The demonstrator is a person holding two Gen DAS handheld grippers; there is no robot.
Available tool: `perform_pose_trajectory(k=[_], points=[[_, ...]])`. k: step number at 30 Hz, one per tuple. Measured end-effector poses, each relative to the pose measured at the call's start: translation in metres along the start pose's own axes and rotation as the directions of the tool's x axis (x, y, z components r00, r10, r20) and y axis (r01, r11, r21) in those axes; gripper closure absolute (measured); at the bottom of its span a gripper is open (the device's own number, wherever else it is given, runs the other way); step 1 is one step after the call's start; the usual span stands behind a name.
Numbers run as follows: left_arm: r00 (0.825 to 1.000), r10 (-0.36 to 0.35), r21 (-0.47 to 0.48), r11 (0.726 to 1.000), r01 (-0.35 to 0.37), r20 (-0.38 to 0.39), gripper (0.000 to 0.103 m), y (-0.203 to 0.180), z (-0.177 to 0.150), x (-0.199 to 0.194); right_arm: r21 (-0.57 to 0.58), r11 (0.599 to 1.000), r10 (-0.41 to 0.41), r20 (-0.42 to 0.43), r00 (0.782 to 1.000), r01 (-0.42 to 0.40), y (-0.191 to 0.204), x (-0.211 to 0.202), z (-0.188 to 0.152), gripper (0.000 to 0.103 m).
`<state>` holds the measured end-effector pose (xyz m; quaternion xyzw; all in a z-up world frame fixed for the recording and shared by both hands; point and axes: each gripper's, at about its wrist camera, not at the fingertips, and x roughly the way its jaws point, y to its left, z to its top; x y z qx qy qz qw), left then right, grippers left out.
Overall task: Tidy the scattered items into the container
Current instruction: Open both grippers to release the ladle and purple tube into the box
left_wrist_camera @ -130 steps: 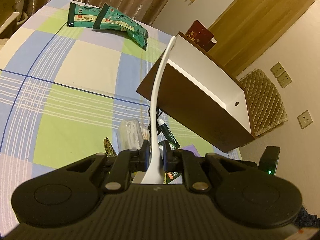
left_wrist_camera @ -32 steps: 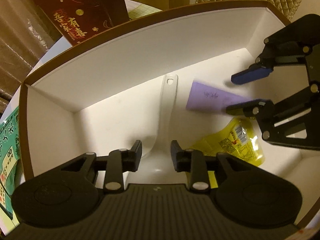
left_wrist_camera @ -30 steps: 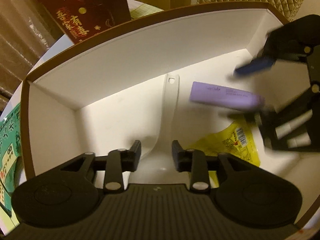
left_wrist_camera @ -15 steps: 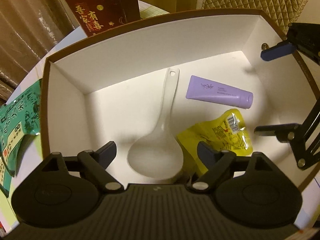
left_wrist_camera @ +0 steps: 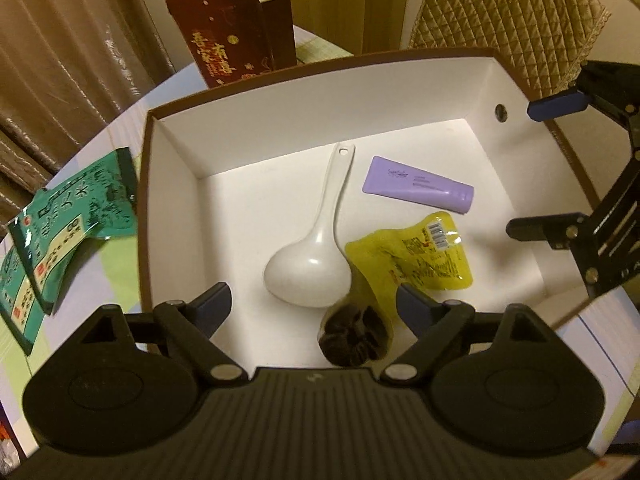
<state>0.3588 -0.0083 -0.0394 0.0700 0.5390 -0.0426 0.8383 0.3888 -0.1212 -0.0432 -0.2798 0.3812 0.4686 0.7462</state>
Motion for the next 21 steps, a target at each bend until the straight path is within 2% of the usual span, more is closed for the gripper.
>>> perform_pose_trajectory(k=[11, 21], points=[[0.996, 0.004, 0.027, 1.000, -0.007, 0.093, 0.016, -0.010, -0.038, -0.058, 0.038, 0.999, -0.028, 0.053, 0.998, 0.026, 0.019, -0.041, -0.015, 0.002], [0.983, -0.008, 0.048, 0.999, -0.001, 0.185, 0.016, -0.012, -0.107, -0.119, 0.052, 0.998, -0.027, 0.126, 0.992, 0.021, 0.053, -0.085, -0.045, 0.002]])
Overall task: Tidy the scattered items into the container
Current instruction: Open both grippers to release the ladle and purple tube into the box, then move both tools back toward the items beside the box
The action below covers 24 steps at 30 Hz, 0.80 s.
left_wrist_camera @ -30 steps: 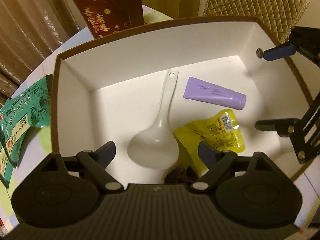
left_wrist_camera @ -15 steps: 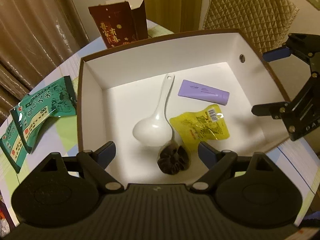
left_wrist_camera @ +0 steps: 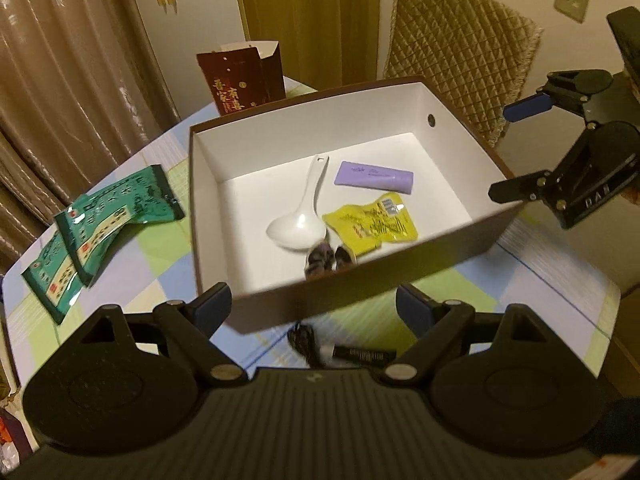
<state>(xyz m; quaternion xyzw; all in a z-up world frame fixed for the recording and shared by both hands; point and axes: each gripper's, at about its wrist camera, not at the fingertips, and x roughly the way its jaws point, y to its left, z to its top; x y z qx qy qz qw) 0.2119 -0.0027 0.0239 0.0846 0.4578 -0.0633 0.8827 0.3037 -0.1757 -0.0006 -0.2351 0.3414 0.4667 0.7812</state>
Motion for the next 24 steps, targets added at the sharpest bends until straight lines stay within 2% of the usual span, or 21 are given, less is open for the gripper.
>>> perform_pose_trajectory(k=[5, 10, 18, 24], points=[[1.000, 0.010, -0.011, 1.000, -0.010, 0.016, 0.016, 0.003, -0.040, -0.026, -0.006, 1.000, 0.005, 0.012, 1.000, -0.005, 0.021, -0.011, -0.017, 0.002], [1.000, 0.027, -0.040, 0.999, -0.027, -0.002, 0.016, 0.007, -0.082, -0.037, -0.010, 1.000, 0.025, 0.001, 1.000, -0.025, 0.043, -0.014, -0.036, 0.002], [0.999, 0.024, -0.097, 0.995, -0.028, -0.041, 0.016, 0.007, -0.133, -0.035, 0.006, 0.997, 0.074, -0.031, 0.997, -0.074, 0.079, -0.005, -0.067, 0.002], [0.997, 0.019, -0.070, 0.997, -0.024, -0.070, 0.016, -0.001, -0.159, -0.021, 0.013, 0.997, 0.076, -0.078, 0.994, -0.075, 0.101, 0.009, -0.088, 0.002]])
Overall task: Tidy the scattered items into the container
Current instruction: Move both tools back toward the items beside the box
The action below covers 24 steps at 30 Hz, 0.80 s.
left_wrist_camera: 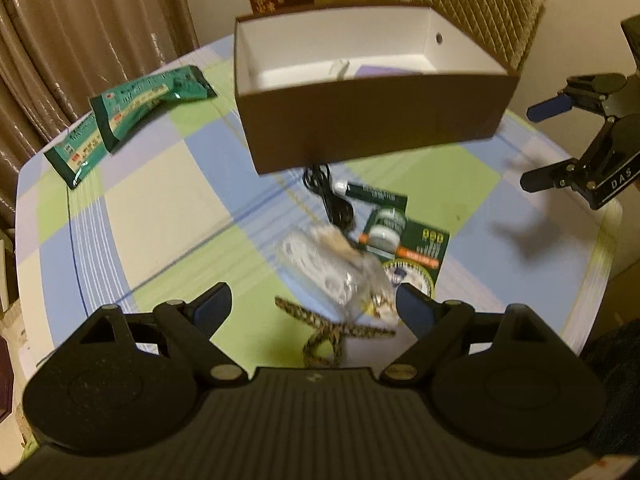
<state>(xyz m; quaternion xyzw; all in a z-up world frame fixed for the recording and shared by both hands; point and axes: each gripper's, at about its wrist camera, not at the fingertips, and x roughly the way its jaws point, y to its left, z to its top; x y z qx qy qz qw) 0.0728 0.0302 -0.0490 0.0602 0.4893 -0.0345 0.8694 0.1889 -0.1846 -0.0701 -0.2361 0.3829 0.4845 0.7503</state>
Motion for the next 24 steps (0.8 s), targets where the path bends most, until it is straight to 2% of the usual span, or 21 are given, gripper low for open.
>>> perform_pose_trajectory(k=[11, 19, 24], points=[[0.999, -0.044, 0.134, 0.990, 0.047, -0.023, 0.017, -0.012, -0.016, 0.028, 0.067, 0.998, 0.008, -0.080, 0.997, -0.003, 0.005, 0.026, -0.018, 0.002], [0.996, -0.077, 0.253, 0.964, 0.087, -0.050, 0.016, -0.005, -0.006, 0.048, 0.103, 0.994, -0.011, -0.123, 0.992, 0.023, -0.004, 0.040, -0.021, 0.002], [0.988, -0.129, 0.301, 0.942, 0.149, -0.085, 0.015, 0.008, 0.008, 0.067, 0.133, 0.990, -0.018, -0.142, 0.990, 0.037, -0.012, 0.047, -0.021, 0.002]])
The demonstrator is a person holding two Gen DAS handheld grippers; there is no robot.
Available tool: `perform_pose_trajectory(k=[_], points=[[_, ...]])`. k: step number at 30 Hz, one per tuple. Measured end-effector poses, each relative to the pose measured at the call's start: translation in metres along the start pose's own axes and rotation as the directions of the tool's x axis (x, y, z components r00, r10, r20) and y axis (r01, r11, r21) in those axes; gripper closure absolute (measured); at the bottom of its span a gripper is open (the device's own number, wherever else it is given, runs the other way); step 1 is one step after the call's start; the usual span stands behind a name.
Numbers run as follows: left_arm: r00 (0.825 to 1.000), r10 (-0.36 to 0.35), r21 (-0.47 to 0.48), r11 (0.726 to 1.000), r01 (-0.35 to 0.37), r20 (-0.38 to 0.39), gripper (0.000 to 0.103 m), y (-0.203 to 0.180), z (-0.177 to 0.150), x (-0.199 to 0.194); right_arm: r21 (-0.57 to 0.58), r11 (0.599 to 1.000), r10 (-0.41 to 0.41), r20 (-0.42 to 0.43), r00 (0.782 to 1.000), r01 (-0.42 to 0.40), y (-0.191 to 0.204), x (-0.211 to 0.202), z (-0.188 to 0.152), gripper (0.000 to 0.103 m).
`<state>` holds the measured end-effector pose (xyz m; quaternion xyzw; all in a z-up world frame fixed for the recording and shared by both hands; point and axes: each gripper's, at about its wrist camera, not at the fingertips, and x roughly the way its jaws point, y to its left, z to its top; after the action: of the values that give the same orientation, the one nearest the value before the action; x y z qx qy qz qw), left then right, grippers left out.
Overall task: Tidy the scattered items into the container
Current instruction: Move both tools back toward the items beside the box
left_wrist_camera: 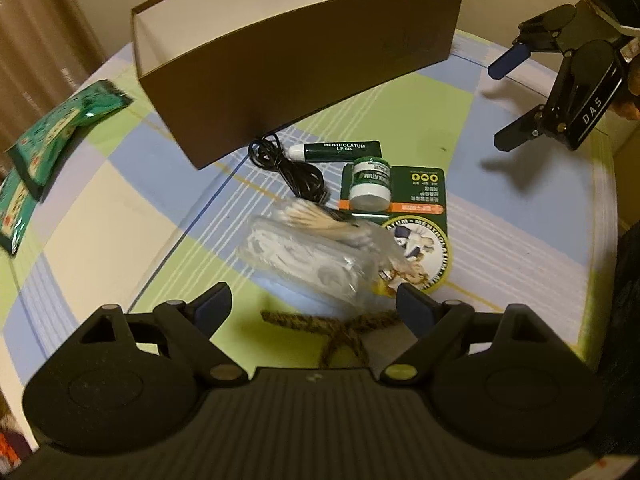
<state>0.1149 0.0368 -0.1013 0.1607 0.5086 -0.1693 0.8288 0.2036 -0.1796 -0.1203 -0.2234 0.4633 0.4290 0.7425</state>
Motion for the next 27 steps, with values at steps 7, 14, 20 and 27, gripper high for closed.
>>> perform_pose_trajectory(k=[7, 14, 20, 27], points=[[0.995, -0.097, 0.114, 0.989, 0.098, -0.014, 0.009, 0.015, 0.016, 0.021, 0.061, 0.998, -0.030, -0.034, 0.999, 0.032, -0.014, 0.005, -0.005, 0.002], [0.986, -0.162, 0.185, 0.969, 0.166, -0.037, 0.016, 0.014, 0.019, 0.035, 0.143, 0.988, -0.053, -0.066, 0.996, 0.062, -0.029, 0.004, -0.014, 0.002], [0.989, -0.145, 0.178, 0.973, 0.145, -0.013, 0.017, 0.015, 0.015, 0.028, 0.146, 0.988, -0.045, -0.060, 0.997, 0.054, -0.026, 0.006, -0.008, 0.002], [0.996, -0.043, 0.060, 0.997, 0.038, 0.082, 0.017, 0.025, 0.006, -0.014, 0.072, 0.997, 0.005, 0.006, 1.000, -0.006, -0.008, 0.003, 0.009, 0.002]])
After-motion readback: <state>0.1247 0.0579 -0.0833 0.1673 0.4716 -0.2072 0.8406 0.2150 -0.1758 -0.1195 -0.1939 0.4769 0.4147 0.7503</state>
